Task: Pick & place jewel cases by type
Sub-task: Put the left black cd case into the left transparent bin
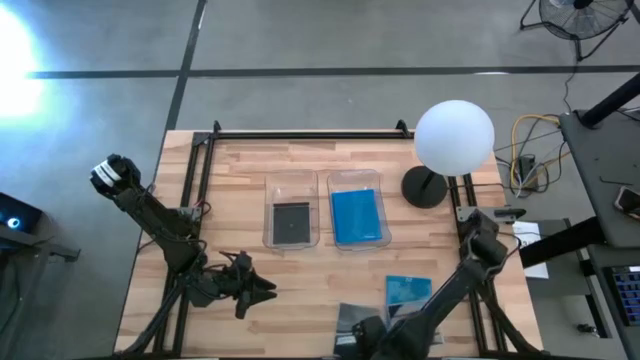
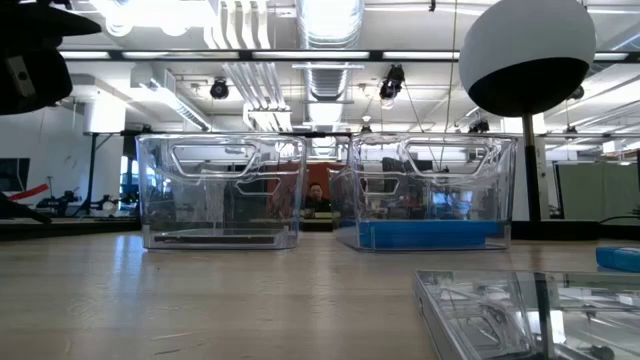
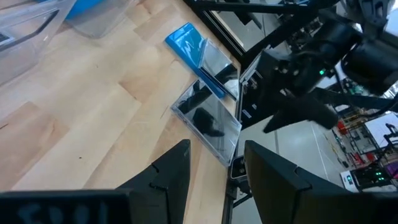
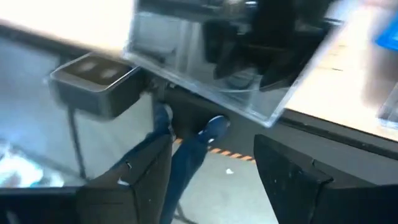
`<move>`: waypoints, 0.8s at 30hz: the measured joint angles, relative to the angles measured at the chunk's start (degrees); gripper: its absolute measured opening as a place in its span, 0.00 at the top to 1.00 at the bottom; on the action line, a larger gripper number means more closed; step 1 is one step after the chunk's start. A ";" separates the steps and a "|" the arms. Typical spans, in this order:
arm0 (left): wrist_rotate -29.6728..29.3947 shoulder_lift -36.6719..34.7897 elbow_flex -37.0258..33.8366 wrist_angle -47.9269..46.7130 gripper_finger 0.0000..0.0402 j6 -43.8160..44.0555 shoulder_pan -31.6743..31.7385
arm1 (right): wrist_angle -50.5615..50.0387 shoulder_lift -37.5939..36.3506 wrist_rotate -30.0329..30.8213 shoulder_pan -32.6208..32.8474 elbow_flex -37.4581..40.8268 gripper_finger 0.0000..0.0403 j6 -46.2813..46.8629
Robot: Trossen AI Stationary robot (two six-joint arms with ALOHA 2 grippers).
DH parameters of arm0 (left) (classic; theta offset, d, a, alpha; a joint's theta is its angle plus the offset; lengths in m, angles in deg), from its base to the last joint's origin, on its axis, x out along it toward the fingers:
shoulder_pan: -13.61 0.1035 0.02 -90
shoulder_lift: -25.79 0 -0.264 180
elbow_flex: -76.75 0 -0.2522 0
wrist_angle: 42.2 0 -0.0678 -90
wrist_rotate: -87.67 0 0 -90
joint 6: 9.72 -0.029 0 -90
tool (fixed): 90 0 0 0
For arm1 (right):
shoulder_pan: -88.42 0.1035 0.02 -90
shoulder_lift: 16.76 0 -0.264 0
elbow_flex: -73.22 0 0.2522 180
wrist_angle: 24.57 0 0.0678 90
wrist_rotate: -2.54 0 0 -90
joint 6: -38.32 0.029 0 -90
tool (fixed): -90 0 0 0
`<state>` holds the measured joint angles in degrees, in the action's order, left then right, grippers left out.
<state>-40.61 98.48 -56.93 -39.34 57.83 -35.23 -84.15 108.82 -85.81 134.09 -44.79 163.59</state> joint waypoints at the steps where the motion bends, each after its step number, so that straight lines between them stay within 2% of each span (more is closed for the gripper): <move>1: 0.00 0.00 0.00 0.04 0.67 0.02 0.00 | -1.82 0.85 -0.49 -0.06 -1.35 0.44 1.17; 5: 0.00 0.00 0.00 0.04 0.67 0.03 0.00 | -6.75 4.10 -0.60 -0.07 -6.25 0.42 -0.82; 7: 0.00 0.00 0.00 0.01 0.67 0.04 0.00 | -9.22 5.22 -1.74 -0.07 -8.51 0.43 -6.53; 9: 0.13 0.00 0.00 0.04 0.67 0.04 0.00 | -14.11 5.71 -5.52 -0.07 -10.55 0.47 -13.11; 15: 0.96 0.00 0.00 -0.07 0.67 0.09 0.00 | -24.83 5.08 -9.60 -0.07 -12.17 0.70 -31.35; 20: 0.96 0.00 0.00 -0.24 0.67 0.11 0.00 | -16.98 5.38 -15.51 -1.04 -9.13 0.91 -44.59; 24: 0.98 0.00 0.00 -1.02 0.67 1.13 0.00 | -14.76 7.26 -15.82 -1.07 -7.76 0.97 -46.55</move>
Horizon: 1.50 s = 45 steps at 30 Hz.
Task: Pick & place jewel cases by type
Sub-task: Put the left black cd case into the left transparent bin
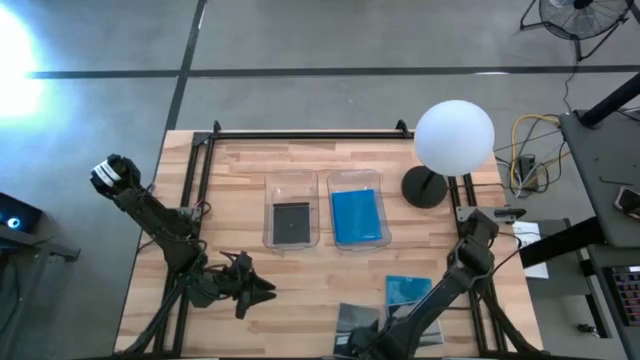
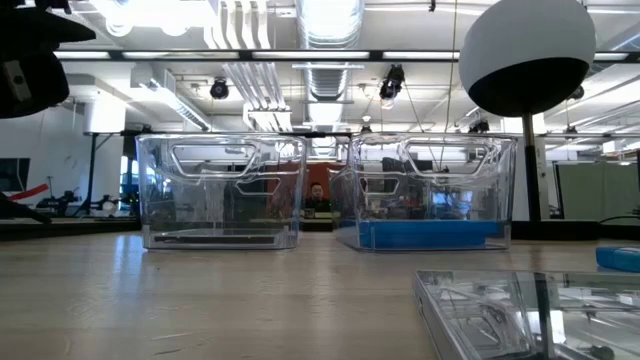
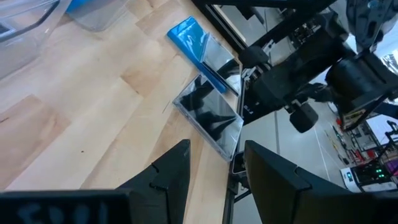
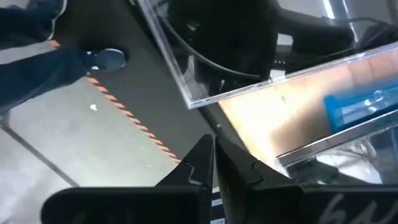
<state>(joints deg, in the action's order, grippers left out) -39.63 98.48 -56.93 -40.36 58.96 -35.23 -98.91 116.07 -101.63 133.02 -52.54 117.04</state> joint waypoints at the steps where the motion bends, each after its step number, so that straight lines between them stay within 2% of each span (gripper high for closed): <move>1: 0.00 0.00 0.00 -0.16 0.67 0.54 0.00 | 0.04 0.17 0.01 0.00 0.32 0.97 -0.11; 8: -0.54 0.00 0.00 -0.38 0.67 1.56 0.00 | 0.05 0.30 1.55 -0.32 2.94 0.97 -0.89; 15: -1.03 0.00 -0.01 -3.04 0.67 4.59 0.02 | 0.52 0.30 9.53 -4.04 3.60 0.97 -2.15; 19: -0.63 0.00 -0.01 -9.23 0.67 8.97 -0.01 | 1.54 0.30 12.64 -7.32 3.60 0.97 -4.93; 24: 2.78 1.13 -0.02 -16.92 0.67 17.86 0.00 | 1.41 0.03 13.79 -10.26 3.60 0.97 -4.15; 32: 3.80 7.52 1.35 -14.52 0.67 22.91 1.49 | 7.46 -3.73 13.08 -12.25 3.60 0.96 -0.37; 37: 4.00 10.23 4.37 -14.49 0.67 20.71 3.16 | 7.42 -6.46 13.14 -12.83 3.60 0.85 1.20; 45: 7.60 12.83 8.14 -14.23 0.67 13.22 7.05 | 6.87 -8.00 12.37 -12.87 5.13 0.53 5.18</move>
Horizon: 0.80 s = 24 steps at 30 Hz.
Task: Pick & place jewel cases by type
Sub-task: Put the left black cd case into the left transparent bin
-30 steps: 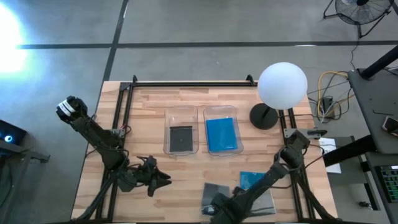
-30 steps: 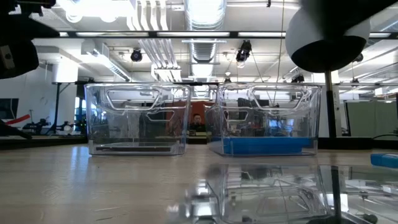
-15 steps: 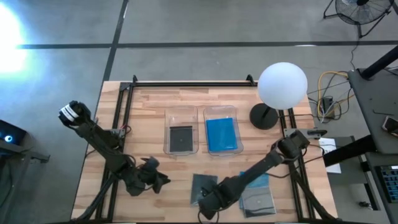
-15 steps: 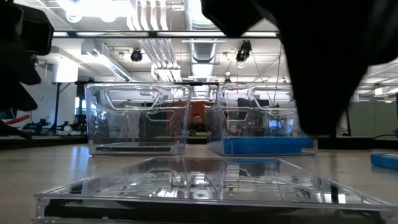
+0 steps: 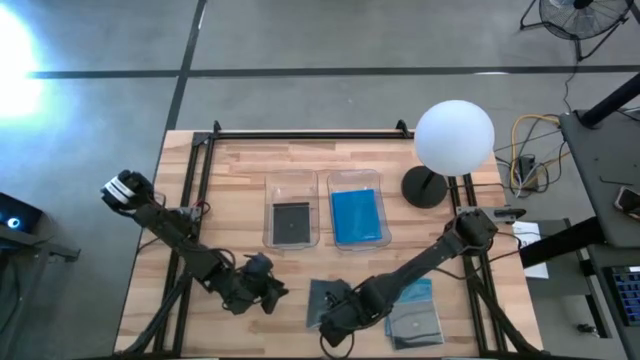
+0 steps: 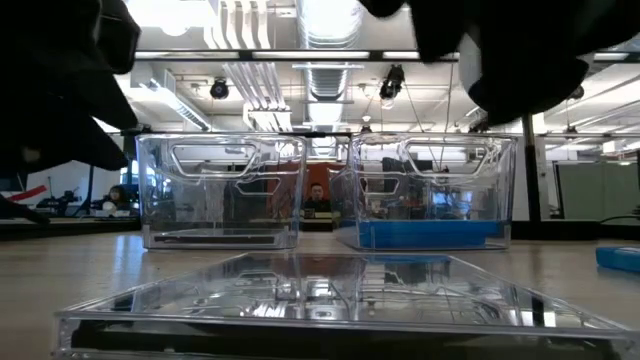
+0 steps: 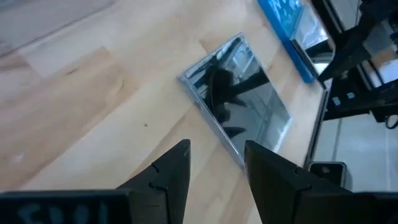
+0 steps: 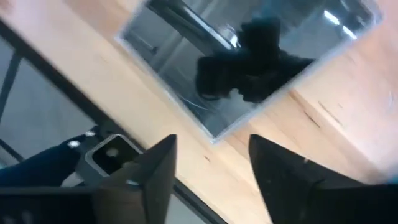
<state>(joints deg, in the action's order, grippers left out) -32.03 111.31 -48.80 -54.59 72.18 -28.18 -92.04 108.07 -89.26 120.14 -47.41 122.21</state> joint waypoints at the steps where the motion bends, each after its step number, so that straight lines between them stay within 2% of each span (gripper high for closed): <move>1: 1.48 0.36 0.27 0.15 0.67 -0.79 0.61 | 0.13 0.00 -0.75 0.27 0.73 0.50 1.01; 4: 5.53 1.46 0.93 0.63 0.67 -3.62 1.62 | 0.53 -0.53 -0.98 1.16 2.63 0.44 5.60; 6: 5.82 1.83 1.71 0.70 0.67 -6.65 1.58 | 1.54 -1.64 -0.04 1.97 3.55 0.44 7.75; 10: 5.88 1.97 3.65 1.08 0.67 -11.77 1.47 | 3.14 -6.74 10.14 4.02 6.68 0.45 14.70; 13: 5.77 1.97 4.80 1.71 0.67 -14.40 1.58 | 6.84 -12.26 16.69 4.81 12.69 0.47 18.26; 17: 5.02 1.95 5.36 1.81 0.67 -17.61 2.11 | 26.05 -19.30 18.71 5.03 27.95 0.49 19.76; 20: 4.96 1.95 5.03 1.68 0.67 -17.36 2.65 | 40.45 -21.53 21.43 5.03 38.00 0.51 22.94; 22: 5.73 1.97 4.88 1.48 0.67 -16.78 3.01 | 45.63 -21.68 22.67 5.05 41.93 0.52 26.57; 24: 7.43 2.44 4.85 1.78 0.67 -16.62 3.68 | 46.30 -21.68 22.73 5.06 44.02 0.52 31.45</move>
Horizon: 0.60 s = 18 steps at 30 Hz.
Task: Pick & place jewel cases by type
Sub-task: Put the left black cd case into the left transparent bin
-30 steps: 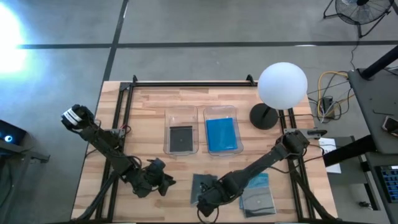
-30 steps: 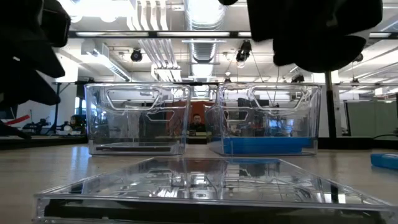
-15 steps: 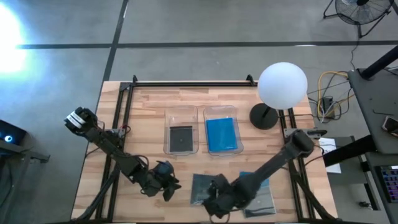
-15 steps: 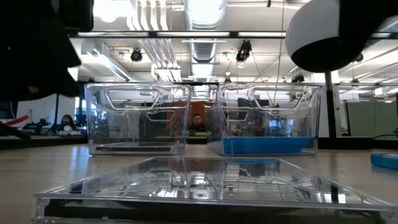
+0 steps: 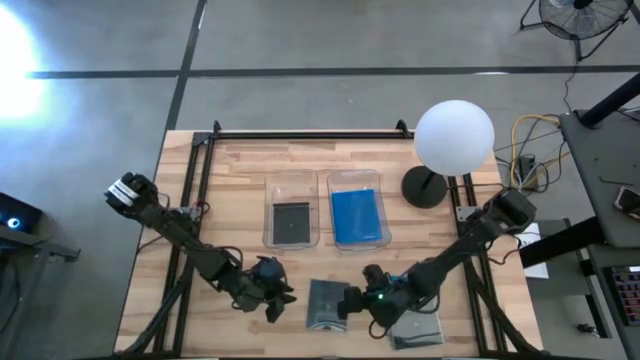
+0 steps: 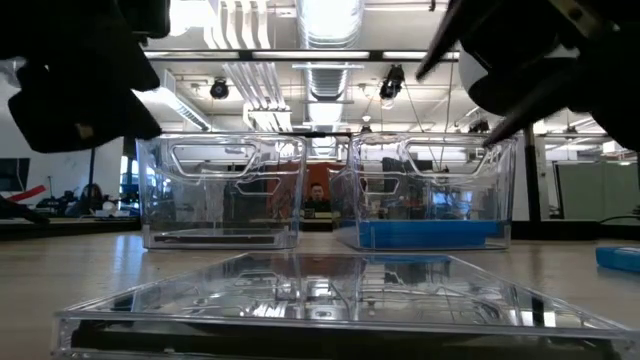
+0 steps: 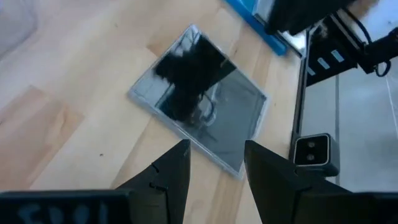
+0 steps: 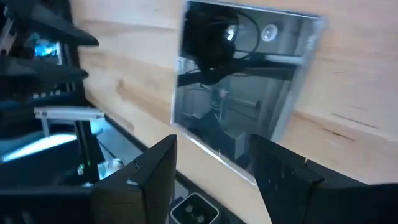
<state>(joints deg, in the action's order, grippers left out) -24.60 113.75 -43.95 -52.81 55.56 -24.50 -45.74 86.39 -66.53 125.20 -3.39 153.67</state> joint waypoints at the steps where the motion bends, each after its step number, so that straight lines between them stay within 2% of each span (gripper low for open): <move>1: 0.84 0.39 0.00 -0.04 0.67 0.00 0.20 | 0.31 0.00 -0.01 0.05 0.63 0.52 1.45; 4: 2.62 2.11 -0.07 -0.09 0.67 0.76 0.77 | 0.10 0.00 -0.35 0.10 1.61 0.51 3.02; 9: 4.86 5.51 -0.09 0.61 0.67 2.48 0.87 | -3.26 0.39 -4.71 -0.85 1.92 0.51 4.27; 13: 8.23 8.63 -0.09 5.13 0.67 2.84 0.87 | -4.14 0.83 -6.02 -1.76 2.47 0.51 5.14; 18: 9.42 12.39 0.54 8.70 0.67 4.08 0.87 | -4.04 3.44 -7.88 -2.17 1.51 0.51 4.85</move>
<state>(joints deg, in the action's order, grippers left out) -15.18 126.14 -43.41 -44.11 59.64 -23.62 -49.78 89.83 -74.41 123.03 -1.88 158.52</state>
